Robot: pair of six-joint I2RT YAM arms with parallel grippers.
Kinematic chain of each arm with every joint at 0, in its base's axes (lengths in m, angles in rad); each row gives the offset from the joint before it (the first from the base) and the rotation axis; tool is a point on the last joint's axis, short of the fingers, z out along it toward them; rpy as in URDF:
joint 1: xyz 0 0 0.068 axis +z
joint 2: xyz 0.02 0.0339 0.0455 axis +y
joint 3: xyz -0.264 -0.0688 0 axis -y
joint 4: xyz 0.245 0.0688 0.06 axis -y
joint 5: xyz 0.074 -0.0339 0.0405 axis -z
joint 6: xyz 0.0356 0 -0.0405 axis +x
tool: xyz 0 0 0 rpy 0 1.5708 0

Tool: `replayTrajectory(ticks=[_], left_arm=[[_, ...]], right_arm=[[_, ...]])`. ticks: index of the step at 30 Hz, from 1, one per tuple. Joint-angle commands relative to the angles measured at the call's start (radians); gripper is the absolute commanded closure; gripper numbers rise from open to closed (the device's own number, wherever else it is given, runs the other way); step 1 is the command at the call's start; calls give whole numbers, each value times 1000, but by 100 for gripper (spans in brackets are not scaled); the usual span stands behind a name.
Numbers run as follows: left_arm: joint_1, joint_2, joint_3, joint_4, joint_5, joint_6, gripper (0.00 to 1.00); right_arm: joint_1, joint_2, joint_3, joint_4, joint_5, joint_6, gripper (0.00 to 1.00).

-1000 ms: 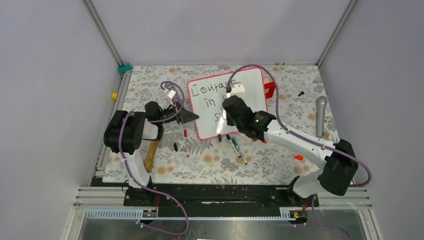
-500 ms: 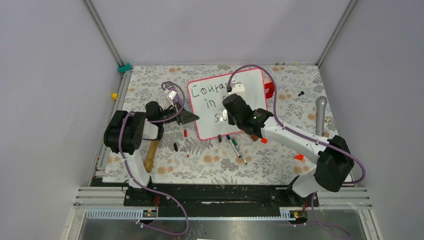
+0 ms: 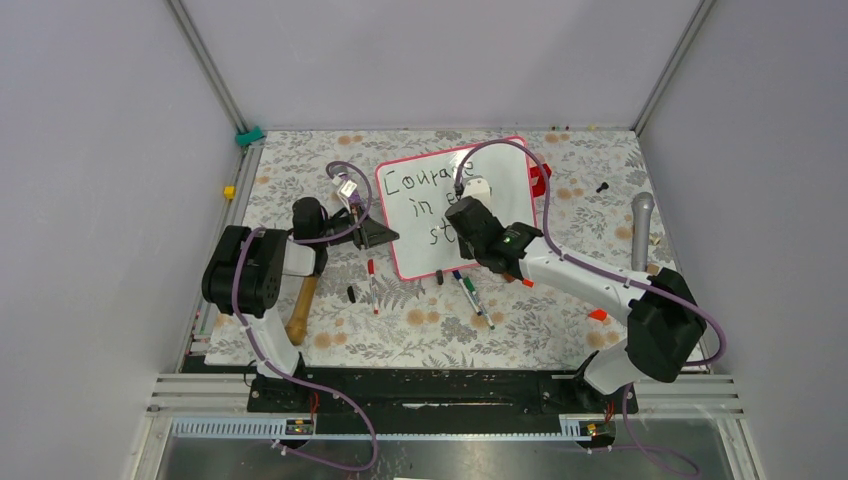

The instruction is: Write a sentence on the whiteboard

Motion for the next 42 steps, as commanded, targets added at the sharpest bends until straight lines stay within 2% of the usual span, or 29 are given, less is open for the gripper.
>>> replayTrajectory(ticks=[1, 15, 42], left_arm=[[-12, -14, 9, -79, -37, 57, 100], [-13, -17, 10, -78, -37, 55, 100], [-14, -17, 10, -71, -36, 54, 100]], right_arm=[[-10, -27, -9, 33, 6, 15, 100], [-10, -40, -29, 115, -8, 0, 100], [-13, 25, 28, 39, 88, 41, 100]])
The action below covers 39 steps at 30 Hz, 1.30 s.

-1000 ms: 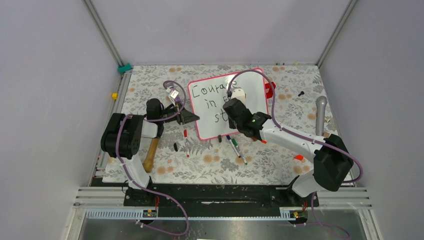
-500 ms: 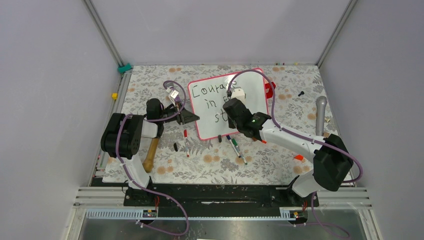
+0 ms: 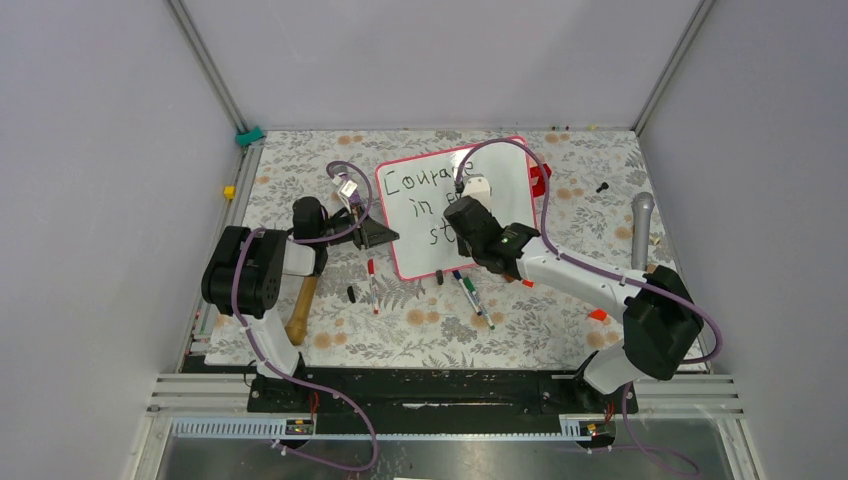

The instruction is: Write a sentence on the whiteboard

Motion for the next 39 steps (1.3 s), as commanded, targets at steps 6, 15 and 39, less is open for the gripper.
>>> replayTrajectory(ticks=[6, 15, 39], left_arm=[[-12, -9, 5, -46, -37, 33, 100], [-12, -10, 5, -49, -36, 33, 100], [-12, -9, 4, -50, -36, 35, 100]], right_arm=[[-15, 6, 44, -27, 94, 41, 100], [-20, 14, 57, -26, 97, 41, 100], [-20, 26, 68, 23, 18, -1, 100]])
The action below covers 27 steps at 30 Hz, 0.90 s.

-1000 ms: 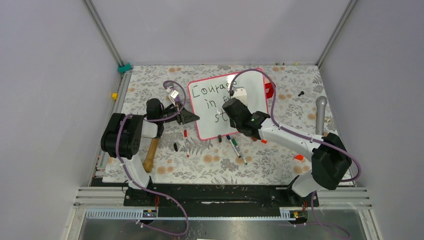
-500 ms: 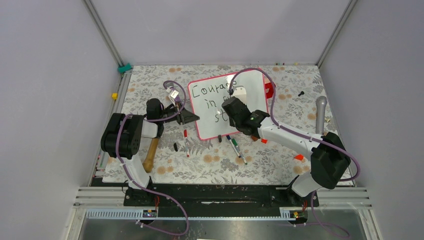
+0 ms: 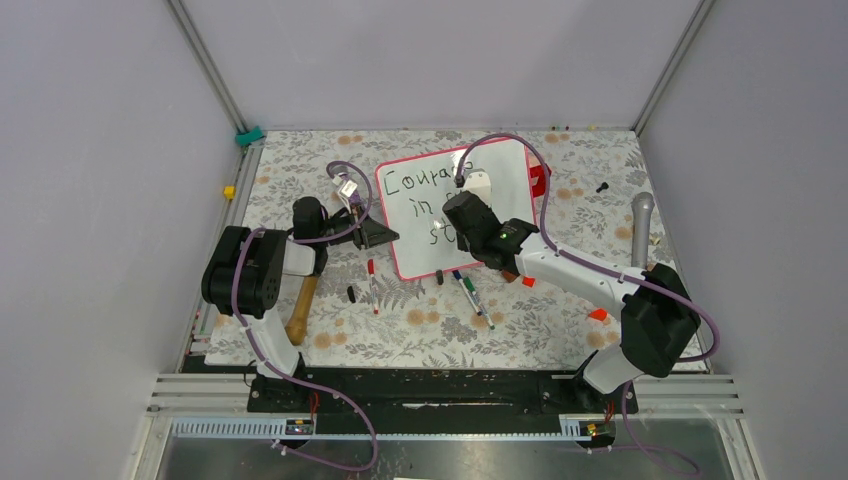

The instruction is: Write a sentence on the whiteboard

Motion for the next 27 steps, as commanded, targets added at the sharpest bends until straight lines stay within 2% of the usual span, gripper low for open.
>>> replayTrajectory(ticks=[1, 27], left_arm=[[-12, -9, 4, -49, -36, 34, 100], [-12, -12, 4, -50, -39, 35, 100]], right_arm=[[-12, 7, 27, 39, -27, -13, 100], [-12, 10, 15, -57, -81, 18, 100]])
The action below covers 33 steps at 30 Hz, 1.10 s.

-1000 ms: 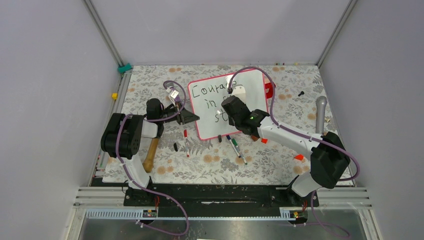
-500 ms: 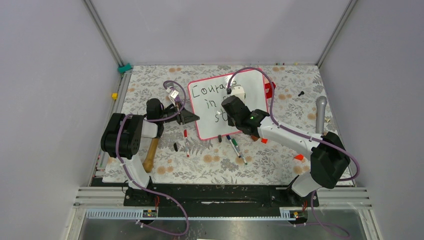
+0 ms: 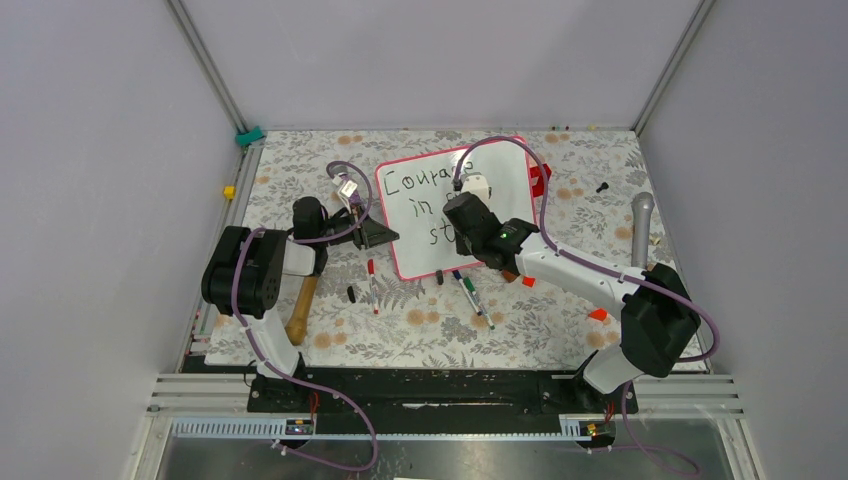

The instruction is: Write a sentence on the whiteboard

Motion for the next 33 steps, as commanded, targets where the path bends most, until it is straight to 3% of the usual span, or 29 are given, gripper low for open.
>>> replayTrajectory(ticks=[1, 21, 33], left_arm=[[-12, -12, 5, -46, -38, 31, 100], [-12, -12, 4, -46, -37, 32, 100], [-11, -12, 5, -46, -38, 31, 100]], right_arm=[[-9, 8, 16, -40, -1, 18, 100], [-10, 8, 36, -84, 123, 42, 100], [-10, -150, -101, 71, 122, 8, 100]])
